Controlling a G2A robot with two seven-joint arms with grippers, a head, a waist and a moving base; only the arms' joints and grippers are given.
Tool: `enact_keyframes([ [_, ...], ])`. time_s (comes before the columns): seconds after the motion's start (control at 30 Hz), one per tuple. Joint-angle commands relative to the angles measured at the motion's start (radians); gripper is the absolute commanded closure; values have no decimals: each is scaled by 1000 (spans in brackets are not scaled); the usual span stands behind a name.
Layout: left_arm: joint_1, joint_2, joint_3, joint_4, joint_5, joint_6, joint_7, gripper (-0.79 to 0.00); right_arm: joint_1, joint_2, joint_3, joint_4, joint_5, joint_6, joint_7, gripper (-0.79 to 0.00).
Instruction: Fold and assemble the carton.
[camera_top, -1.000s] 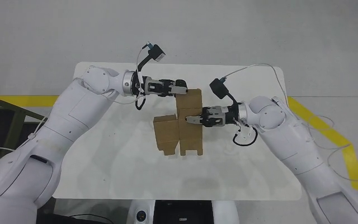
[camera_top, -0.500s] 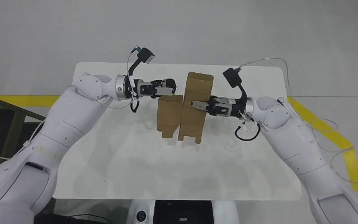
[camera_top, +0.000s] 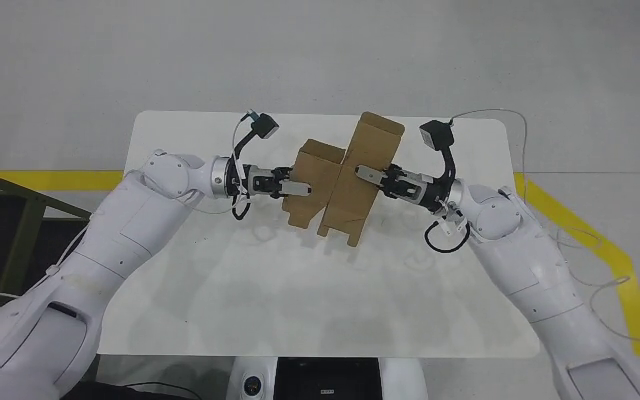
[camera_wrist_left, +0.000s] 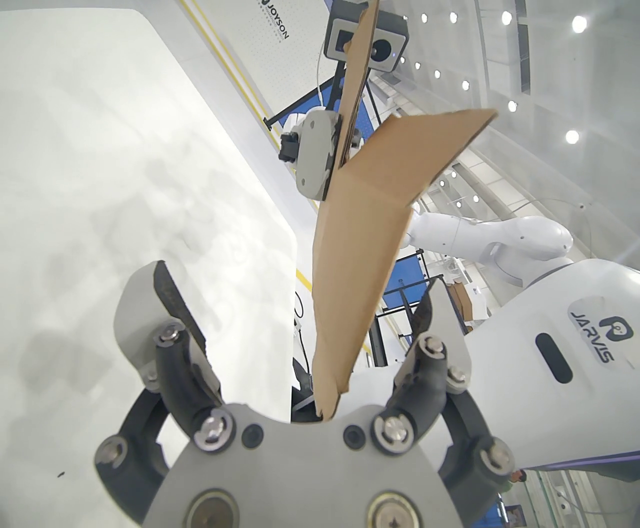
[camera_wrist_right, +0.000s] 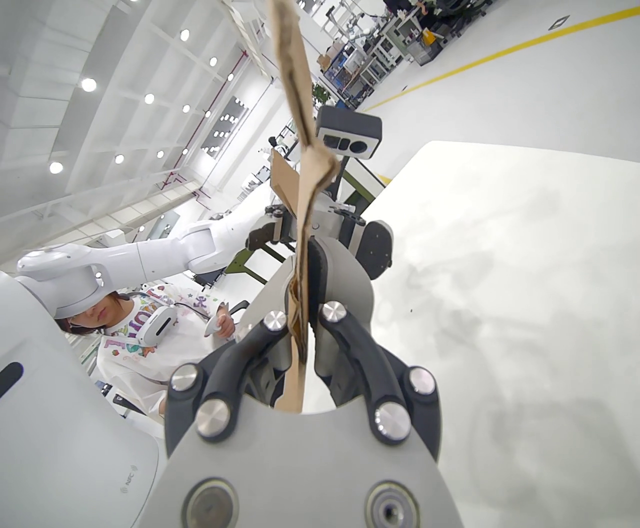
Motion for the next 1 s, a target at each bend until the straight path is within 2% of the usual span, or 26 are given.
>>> enact_keyframes([
  [0.0, 3, -2, 4, -5, -5, 2, -2, -785, -1, 0, 4, 2, 1, 0, 1, 0],
  [0.07, 6, -2, 5, -10, -14, 6, -6, -785, -2, -1, 9, 5, -1, 1, 3, 0],
  [0.1, 7, -2, 5, -12, -14, 8, -8, -613, -3, -1, 10, 6, -2, 0, 4, 0],
  [0.13, 8, -1, 5, -13, -16, 10, -10, -379, -5, -1, 12, 7, -1, -1, 3, 0],
  [0.2, 10, -1, 5, -15, -17, 13, -13, -197, -7, -2, 14, 9, 0, 0, 3, 0],
  [0.23, 11, 0, 4, -17, -19, 16, -16, -34, -8, -3, 16, 10, 1, -1, 0, 0],
  [0.27, 12, 0, 4, -18, -22, 18, -18, 0, -9, -3, 16, 10, 2, -1, -1, 0],
  [0.73, 28, 11, -7, -34, -48, 39, -39, 0, -15, -10, 31, 10, -36, 15, -12, -6],
  [0.8, 29, 11, -10, -35, -57, 43, -43, 0, -17, -11, 31, 6, -41, 18, -13, -191],
  [0.83, 29, 12, -11, -36, -61, 44, -44, 0, -18, -11, 32, 4, -45, 19, -12, -342],
  [0.87, 30, 12, -12, -36, -65, 47, -47, 0, -19, -12, 33, 4, -47, 20, -14, -668],
  [0.9, 31, 12, -13, -34, -67, 49, -49, 0, -20, -12, 34, 3, -47, 21, -14, -785],
  [0.97, 30, 13, -17, -24, -72, 60, -60, 0, -23, -11, 40, 4, -47, 21, -12, -785],
])
